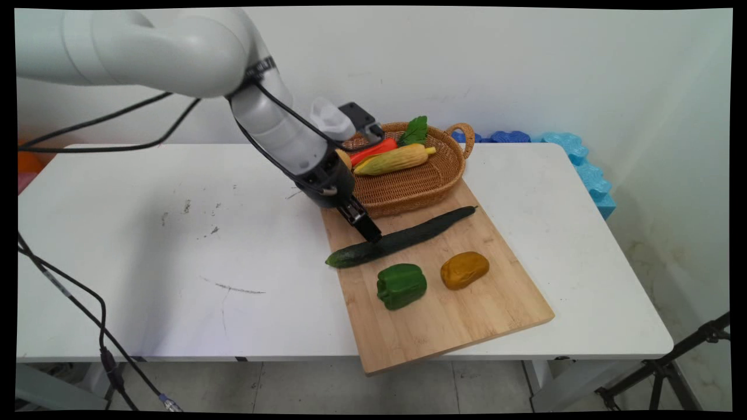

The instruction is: Pick up the cucumber from the cutting board

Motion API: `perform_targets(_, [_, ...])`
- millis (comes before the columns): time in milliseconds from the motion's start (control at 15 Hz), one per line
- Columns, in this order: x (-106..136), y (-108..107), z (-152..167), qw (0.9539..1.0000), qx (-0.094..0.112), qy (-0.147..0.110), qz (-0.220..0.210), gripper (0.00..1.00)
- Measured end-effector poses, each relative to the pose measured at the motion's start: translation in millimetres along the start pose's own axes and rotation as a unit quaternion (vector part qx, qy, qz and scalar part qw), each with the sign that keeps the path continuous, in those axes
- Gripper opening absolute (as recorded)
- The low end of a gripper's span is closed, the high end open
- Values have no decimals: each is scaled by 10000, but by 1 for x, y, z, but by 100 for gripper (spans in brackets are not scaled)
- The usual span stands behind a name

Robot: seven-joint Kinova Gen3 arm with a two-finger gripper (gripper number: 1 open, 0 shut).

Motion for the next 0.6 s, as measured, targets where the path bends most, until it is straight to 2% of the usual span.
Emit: perform_targets(600, [2, 9, 43, 9997, 165, -192, 36, 100])
